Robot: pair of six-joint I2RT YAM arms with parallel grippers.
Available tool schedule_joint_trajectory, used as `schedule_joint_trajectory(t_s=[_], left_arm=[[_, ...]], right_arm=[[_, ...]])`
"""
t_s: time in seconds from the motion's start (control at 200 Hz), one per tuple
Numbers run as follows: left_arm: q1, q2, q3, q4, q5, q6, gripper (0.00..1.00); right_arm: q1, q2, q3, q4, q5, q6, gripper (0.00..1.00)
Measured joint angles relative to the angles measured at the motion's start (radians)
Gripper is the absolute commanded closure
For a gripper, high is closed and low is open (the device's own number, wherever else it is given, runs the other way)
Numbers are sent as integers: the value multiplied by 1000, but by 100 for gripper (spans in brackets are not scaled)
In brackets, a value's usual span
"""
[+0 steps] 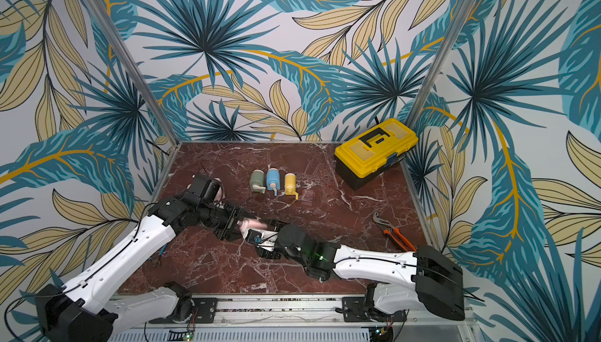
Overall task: Put the tray back into the pencil sharpener
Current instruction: Pick up the pencil sharpener from the center of the board.
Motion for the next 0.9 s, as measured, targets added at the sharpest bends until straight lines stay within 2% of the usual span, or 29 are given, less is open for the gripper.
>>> schedule_joint_trajectory(t_s=[0.31,0.461,0.511,0.666,0.766,0.821,0.896], left_arm=[[4,0,-3,-11,-25,-22,100],[6,0,-4,-14,-40,-36,95],[7,-1,-4,-14,-41,-39,87],[8,-25,-15,-13,-49,-51,37],[8,-48,-31,-4,-47,-63,11],[10,-65,-37,4,-53,-65,0],[15,-90,-48,11,-74,-65,0]], right_arm=[[0,53,11,43,20,5,38],[1,73,21,49,26,-8,46],[0,75,22,49,26,-12,49],[2,76,26,50,21,-19,58],[2,76,25,40,14,-11,61],[1,75,21,32,14,-2,63],[1,66,10,15,14,10,64]])
